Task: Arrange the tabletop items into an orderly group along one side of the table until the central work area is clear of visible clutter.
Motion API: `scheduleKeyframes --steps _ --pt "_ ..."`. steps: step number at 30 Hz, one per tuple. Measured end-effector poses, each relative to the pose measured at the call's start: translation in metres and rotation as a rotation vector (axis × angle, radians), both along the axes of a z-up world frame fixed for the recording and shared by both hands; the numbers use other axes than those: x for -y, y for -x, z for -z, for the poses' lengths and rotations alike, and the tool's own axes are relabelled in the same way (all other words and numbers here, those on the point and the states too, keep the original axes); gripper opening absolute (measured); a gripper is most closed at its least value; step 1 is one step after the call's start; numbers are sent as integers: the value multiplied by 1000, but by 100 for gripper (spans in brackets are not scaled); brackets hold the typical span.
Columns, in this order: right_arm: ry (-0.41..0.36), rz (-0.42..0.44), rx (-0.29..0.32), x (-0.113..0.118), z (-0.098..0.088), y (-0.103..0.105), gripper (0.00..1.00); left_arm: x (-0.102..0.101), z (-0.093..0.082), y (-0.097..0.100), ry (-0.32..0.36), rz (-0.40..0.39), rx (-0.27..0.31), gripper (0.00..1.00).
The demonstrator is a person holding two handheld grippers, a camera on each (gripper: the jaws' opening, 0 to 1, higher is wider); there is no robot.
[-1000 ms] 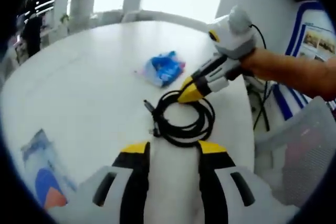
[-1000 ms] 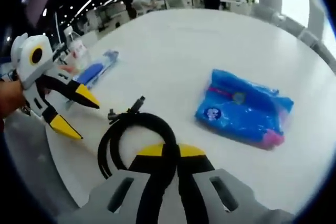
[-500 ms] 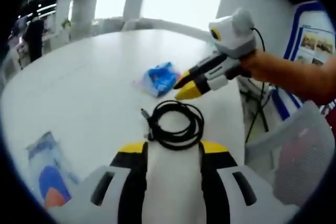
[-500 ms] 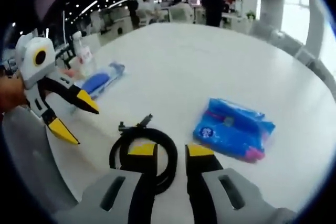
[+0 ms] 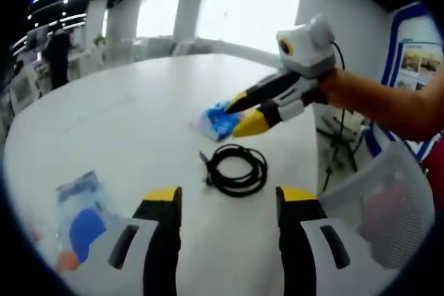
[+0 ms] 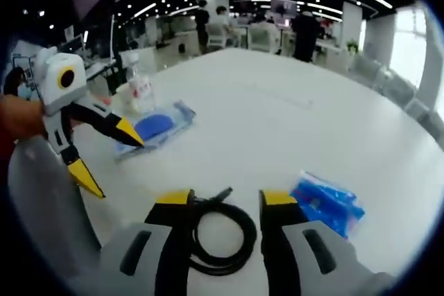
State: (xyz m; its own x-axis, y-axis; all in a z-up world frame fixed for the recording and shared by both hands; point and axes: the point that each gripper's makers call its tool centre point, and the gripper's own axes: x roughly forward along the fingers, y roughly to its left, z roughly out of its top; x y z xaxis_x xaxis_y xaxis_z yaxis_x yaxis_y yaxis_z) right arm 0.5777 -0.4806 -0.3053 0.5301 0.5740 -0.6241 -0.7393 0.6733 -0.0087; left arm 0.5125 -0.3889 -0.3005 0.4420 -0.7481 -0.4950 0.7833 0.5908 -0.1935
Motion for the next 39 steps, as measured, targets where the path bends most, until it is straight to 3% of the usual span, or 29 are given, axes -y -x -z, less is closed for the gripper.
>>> scheduleKeyframes --steps 5,10,15,23,28,34,39 --pt "-38 -62 -18 -18 -6 8 51 -18 -7 7 9 -34 0 67" --pt "-33 -113 -19 -33 -10 13 56 -36 -13 14 41 -97 -3 80" --pt "-44 -167 -25 -52 -13 19 68 -54 -16 20 55 -152 -10 91" --pt "-97 -288 -61 -83 -20 38 87 -81 -26 32 63 -201 2 91" --pt "-180 -377 -112 -109 -30 52 94 -105 -28 40 72 -276 5 92" --pt "-213 -465 -146 -130 -33 58 95 -136 -27 51 72 -388 4 91" --pt "-205 -521 -150 -144 -36 46 95 -160 -25 60 71 -491 -4 91"
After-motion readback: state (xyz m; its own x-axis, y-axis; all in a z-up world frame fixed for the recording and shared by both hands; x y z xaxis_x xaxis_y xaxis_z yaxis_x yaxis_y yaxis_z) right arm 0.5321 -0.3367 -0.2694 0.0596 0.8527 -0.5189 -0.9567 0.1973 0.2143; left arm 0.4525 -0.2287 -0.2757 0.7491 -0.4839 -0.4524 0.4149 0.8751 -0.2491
